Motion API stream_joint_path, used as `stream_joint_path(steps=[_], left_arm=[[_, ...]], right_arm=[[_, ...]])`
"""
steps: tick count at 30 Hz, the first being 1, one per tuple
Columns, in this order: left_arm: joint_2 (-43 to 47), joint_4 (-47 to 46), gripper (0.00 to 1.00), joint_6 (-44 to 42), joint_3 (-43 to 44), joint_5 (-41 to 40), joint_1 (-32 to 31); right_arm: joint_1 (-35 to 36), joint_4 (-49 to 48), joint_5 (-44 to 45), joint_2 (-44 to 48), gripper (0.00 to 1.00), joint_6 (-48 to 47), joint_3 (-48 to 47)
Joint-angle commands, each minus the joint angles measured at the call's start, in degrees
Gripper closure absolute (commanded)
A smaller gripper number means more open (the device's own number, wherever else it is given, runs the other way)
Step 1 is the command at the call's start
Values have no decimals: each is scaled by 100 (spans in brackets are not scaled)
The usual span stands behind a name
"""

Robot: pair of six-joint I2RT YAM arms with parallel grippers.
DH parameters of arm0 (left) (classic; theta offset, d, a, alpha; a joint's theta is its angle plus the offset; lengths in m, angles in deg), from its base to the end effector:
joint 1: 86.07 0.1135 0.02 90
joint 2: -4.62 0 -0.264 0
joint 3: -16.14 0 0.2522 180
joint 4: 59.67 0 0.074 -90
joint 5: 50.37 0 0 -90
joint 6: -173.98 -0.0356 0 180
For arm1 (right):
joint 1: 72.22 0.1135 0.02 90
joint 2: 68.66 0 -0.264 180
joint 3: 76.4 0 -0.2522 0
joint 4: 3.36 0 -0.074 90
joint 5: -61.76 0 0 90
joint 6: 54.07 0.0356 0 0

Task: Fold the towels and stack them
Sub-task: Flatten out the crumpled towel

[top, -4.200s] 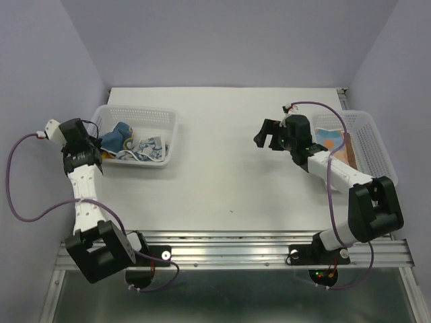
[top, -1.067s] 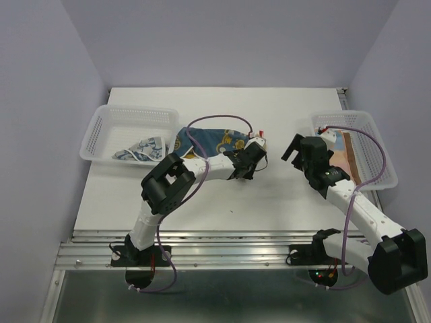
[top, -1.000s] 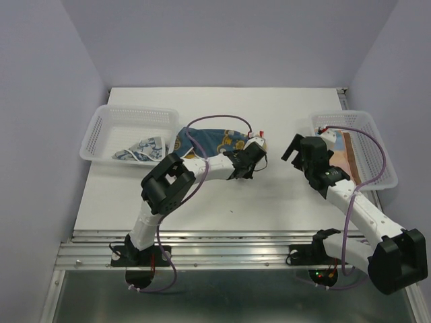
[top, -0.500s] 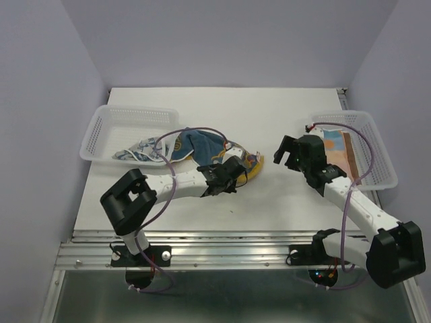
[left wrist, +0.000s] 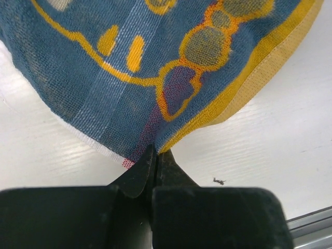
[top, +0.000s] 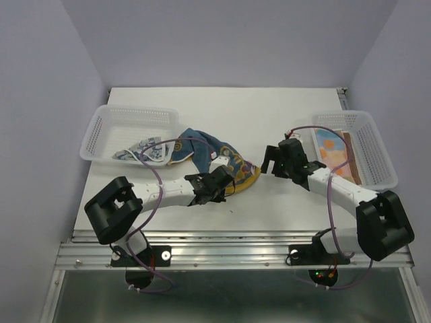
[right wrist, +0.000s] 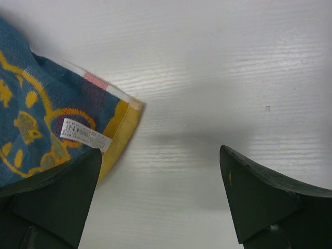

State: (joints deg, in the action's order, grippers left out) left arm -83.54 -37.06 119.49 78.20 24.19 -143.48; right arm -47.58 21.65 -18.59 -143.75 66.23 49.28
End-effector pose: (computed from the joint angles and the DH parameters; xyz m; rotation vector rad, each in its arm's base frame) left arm 0.1747 -0.2556 0.1850 0.3388 2.4026 -0.4355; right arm 0.2424 0.1046 0.2010 0.1982 2.3631 0.2666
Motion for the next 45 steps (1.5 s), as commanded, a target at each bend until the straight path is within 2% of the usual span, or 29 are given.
stream_joint_path(steps=[1, 6, 9, 12, 13, 18, 19, 21, 22, 26, 27, 28, 32, 34, 35, 36, 40, 45], left_arm=[[88, 12, 100, 193, -276, -11, -86], [185, -198, 100, 211, -487, 77, -130], [194, -242, 100, 229, -522, 68, -139], [238, -304, 100, 229, -584, 76, -148], [247, -321, 100, 237, -593, 59, -148], [273, -348, 100, 255, -637, 33, -148], [264, -357, 100, 255, -646, 32, -148], [255, -357, 100, 255, -637, 6, -148], [247, -357, 100, 264, -637, 6, -148], [264, -330, 100, 325, -646, -38, -148], [264, -322, 100, 334, -646, -47, -148], [264, -322, 100, 352, -646, -55, -148], [325, -287, 100, 378, -646, -108, -148], [378, -286, 100, 378, -663, -161, -148], [422, -260, 100, 369, -655, -248, -148], [457, -199, 100, 361, -628, -327, -148], [677, 214, 100, 395, -199, -828, -148], [1397, 618, 100, 186, 583, -1539, -148]], right_arm=[[181, -18, 756, -277, 0, 177, -584], [505, 185, 1275, -1023, 1, 204, -945], [638, 255, 1276, -1279, 3, 239, -1086], [726, 264, 1320, -1456, 8, 335, -1060], [743, 238, 1320, -1508, 13, 344, -1034], [840, 255, 1241, -1657, 20, 397, -954], [849, 255, 1215, -1702, 26, 389, -946], [910, 282, 1197, -1789, 29, 432, -910], [945, 282, 1188, -1816, 35, 424, -902], [1077, 501, 1329, -1851, 39, 581, -814], [1104, 493, 1346, -1834, 41, 651, -735], [1121, 484, 1338, -1799, 51, 678, -691], [1157, 379, 1329, -1676, 77, 810, -541], [1166, 221, 1303, -1632, 85, 828, -454], [1166, 124, 1303, -1597, 94, 845, -410], [1166, 80, 1329, -1570, 99, 837, -392], [1174, -52, 1688, -1062, 99, 714, -392], [1166, -263, 1839, 264, 99, 118, -566]])
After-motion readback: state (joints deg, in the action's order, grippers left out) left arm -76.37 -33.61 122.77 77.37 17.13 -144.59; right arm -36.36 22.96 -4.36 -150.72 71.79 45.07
